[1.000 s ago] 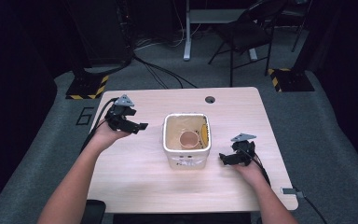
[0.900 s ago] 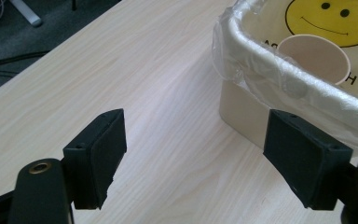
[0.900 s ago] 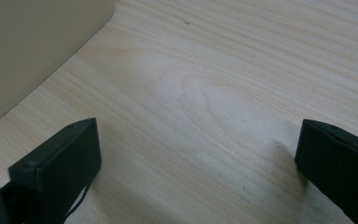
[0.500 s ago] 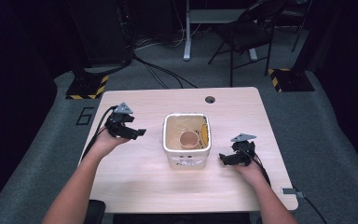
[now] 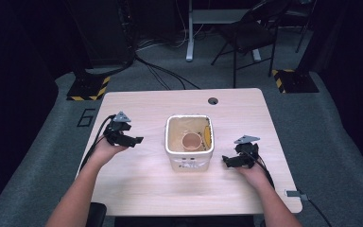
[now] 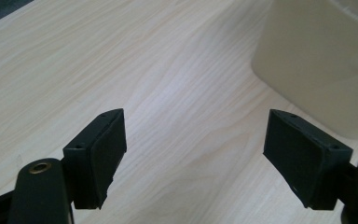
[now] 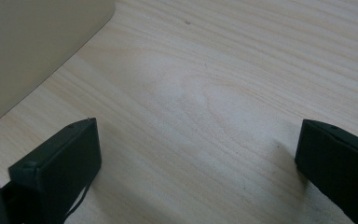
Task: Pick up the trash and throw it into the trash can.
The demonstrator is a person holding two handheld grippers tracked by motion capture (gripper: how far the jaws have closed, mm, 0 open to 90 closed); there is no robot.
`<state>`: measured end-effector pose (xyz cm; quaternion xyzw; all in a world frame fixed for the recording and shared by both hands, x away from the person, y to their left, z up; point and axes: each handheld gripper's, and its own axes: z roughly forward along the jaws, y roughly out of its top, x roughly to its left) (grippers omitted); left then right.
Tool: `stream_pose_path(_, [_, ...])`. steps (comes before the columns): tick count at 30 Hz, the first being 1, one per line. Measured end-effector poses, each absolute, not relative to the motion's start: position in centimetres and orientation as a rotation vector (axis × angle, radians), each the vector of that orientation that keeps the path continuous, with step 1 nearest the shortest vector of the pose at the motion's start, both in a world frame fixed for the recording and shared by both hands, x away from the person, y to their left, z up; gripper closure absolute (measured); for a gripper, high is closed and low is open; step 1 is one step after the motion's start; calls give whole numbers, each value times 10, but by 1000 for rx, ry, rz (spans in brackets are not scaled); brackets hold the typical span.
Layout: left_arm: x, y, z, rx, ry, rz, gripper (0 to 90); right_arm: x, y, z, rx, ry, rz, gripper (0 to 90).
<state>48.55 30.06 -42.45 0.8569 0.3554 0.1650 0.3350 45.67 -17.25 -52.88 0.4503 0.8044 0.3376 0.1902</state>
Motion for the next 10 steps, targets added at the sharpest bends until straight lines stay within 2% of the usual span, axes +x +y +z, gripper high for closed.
stream_pose_path(10, [487,305,-435,2215,974,403,206,456,-172,-529,1265,2261,947,0])
